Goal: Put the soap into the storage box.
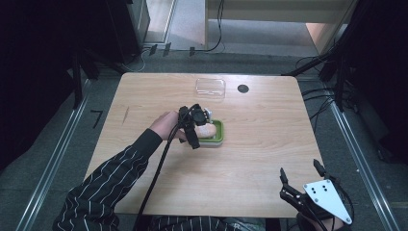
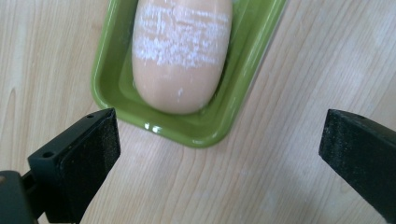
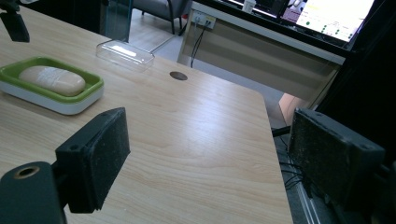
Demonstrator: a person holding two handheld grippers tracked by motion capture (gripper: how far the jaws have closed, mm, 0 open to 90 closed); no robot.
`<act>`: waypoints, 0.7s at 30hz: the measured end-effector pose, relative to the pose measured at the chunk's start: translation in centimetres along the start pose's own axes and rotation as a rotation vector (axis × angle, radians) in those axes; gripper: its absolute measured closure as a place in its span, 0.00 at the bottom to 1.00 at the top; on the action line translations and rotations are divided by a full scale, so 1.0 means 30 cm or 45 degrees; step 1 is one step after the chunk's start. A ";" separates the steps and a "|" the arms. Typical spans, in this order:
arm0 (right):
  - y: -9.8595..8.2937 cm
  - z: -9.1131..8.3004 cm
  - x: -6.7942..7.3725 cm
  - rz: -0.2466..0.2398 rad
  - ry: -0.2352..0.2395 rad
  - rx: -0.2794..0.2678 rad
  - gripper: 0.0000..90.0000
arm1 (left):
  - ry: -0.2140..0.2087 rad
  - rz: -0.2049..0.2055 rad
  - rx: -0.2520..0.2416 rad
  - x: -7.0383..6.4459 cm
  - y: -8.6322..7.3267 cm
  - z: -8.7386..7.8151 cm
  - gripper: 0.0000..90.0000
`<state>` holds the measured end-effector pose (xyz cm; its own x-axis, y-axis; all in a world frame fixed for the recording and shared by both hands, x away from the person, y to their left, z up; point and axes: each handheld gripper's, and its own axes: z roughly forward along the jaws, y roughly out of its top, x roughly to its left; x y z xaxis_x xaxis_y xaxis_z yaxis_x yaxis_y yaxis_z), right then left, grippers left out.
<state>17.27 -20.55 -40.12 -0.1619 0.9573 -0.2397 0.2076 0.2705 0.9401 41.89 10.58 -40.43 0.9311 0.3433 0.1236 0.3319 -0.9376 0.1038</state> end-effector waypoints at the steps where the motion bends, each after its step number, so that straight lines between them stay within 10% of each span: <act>1: 0.001 0.000 0.002 0.005 0.003 0.004 0.15 | 0.000 0.000 0.001 -0.005 -0.005 -0.002 0.00; 21: 0.005 0.012 0.007 0.009 0.021 0.000 0.15 | 0.026 -0.059 0.016 -0.113 -0.155 -0.047 0.00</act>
<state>17.62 -20.27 -40.11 -0.1759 0.9575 -0.2288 0.2086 0.2633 0.9419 36.98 13.85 -39.93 0.9113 0.3873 0.1394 0.3767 -0.9212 0.0972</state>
